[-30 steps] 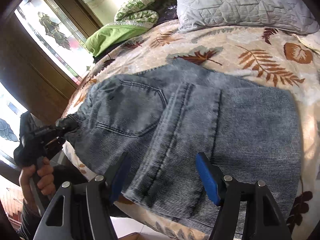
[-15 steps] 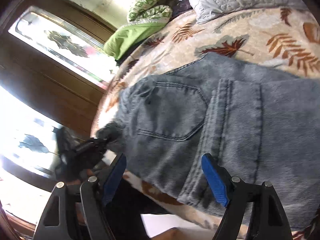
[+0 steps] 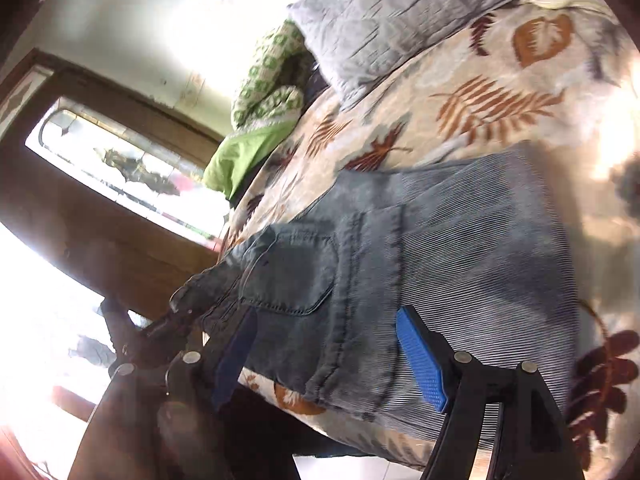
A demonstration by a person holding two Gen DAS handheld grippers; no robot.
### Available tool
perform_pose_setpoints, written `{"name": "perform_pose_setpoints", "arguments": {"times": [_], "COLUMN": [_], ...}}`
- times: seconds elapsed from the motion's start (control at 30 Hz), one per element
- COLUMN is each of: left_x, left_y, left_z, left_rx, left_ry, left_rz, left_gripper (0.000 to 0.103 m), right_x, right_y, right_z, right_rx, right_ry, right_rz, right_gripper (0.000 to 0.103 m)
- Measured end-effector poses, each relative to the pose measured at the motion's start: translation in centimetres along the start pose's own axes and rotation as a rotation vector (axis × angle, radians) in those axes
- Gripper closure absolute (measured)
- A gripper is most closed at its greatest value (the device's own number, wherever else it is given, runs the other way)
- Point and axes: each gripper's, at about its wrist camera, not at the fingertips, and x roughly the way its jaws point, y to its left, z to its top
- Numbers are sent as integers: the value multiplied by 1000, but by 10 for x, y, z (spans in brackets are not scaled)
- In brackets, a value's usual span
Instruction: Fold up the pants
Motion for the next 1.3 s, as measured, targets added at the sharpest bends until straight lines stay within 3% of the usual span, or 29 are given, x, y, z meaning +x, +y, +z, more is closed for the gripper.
{"name": "perform_pose_setpoints", "arguments": {"times": [0.13,0.3,0.43,0.57,0.6,0.67,0.73,0.8,0.9,0.97,1.1,1.23,1.3], "left_x": [-31,-45,-20,46,55,45,27,4,-22,-22,16,47,45], "left_y": [-72,-163,-219,-250,-252,-252,-245,-228,-191,-165,-132,-122,-119], "left_z": [-2,-37,-87,-144,-153,-150,-132,-112,-83,-71,-71,-93,-93], "left_rx": [207,429,551,638,646,639,589,515,433,384,327,318,285], "left_ry": [-88,-98,8,256,289,276,300,267,131,72,156,252,242], "left_rz": [-52,-161,-233,-233,-230,-266,-373,-433,-381,-283,-159,-157,-180], "left_gripper": [95,95,95,93,90,83,64,56,45,40,40,40,40], "right_x": [-45,-98,-123,-131,-132,-129,-129,-129,-125,-121,-111,-93,-73], "right_y": [-29,-61,-82,-102,-107,-113,-115,-116,-109,-99,-73,-54,-68], "right_z": [11,12,10,8,6,6,5,3,1,-3,-26,-39,-42], "right_rx": [97,174,240,291,303,318,314,306,286,263,235,213,265], "right_ry": [-163,-296,-371,-383,-373,-359,-348,-339,-304,-259,-169,-102,-54], "right_rz": [21,16,7,-11,-11,-16,-14,-13,23,80,153,226,149], "right_gripper": [28,28,28,28,28,28,27,27,27,27,27,26,23]}}
